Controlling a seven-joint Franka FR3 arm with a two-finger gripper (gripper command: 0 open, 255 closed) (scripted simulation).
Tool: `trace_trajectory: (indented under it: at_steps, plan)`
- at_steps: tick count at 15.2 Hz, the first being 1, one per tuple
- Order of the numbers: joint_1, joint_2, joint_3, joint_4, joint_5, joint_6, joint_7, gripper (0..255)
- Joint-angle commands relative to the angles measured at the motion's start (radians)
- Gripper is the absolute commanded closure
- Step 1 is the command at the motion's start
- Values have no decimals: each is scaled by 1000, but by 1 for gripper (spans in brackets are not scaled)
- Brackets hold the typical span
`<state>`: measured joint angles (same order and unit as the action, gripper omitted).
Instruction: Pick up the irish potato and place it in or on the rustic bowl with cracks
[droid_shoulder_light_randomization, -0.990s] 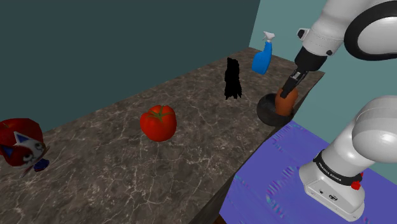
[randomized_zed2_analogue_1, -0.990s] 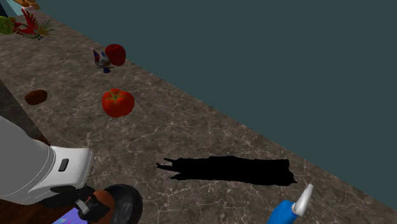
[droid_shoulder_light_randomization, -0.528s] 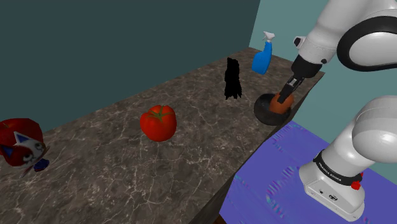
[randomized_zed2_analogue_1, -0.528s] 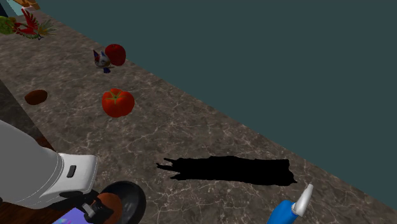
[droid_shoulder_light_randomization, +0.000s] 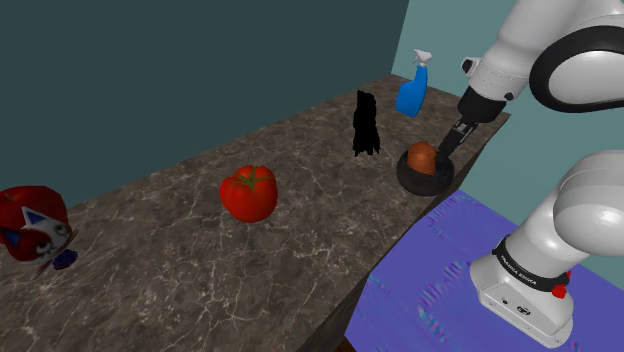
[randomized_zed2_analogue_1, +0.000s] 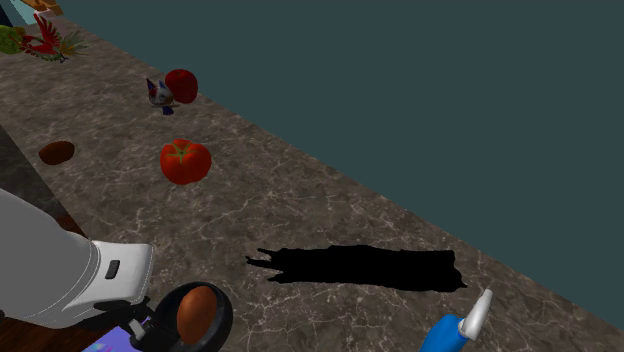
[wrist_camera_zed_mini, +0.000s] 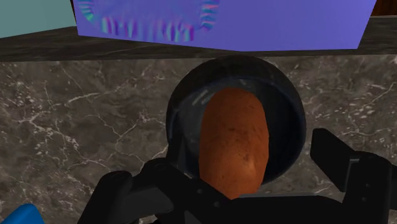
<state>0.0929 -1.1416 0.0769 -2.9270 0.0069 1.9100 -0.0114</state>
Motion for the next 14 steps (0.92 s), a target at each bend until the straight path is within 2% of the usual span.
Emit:
trace_trajectory:
  at_steps: [1,2,6,14]
  plan:
    - [0,0,0,0,0,0,0,0]
    - [0,0,0,0,0,0,0,0]
    - [0,-14,-1,122,-1,-136,0,0]
    - [1,-14,-1,122,-1,-135,0,0]
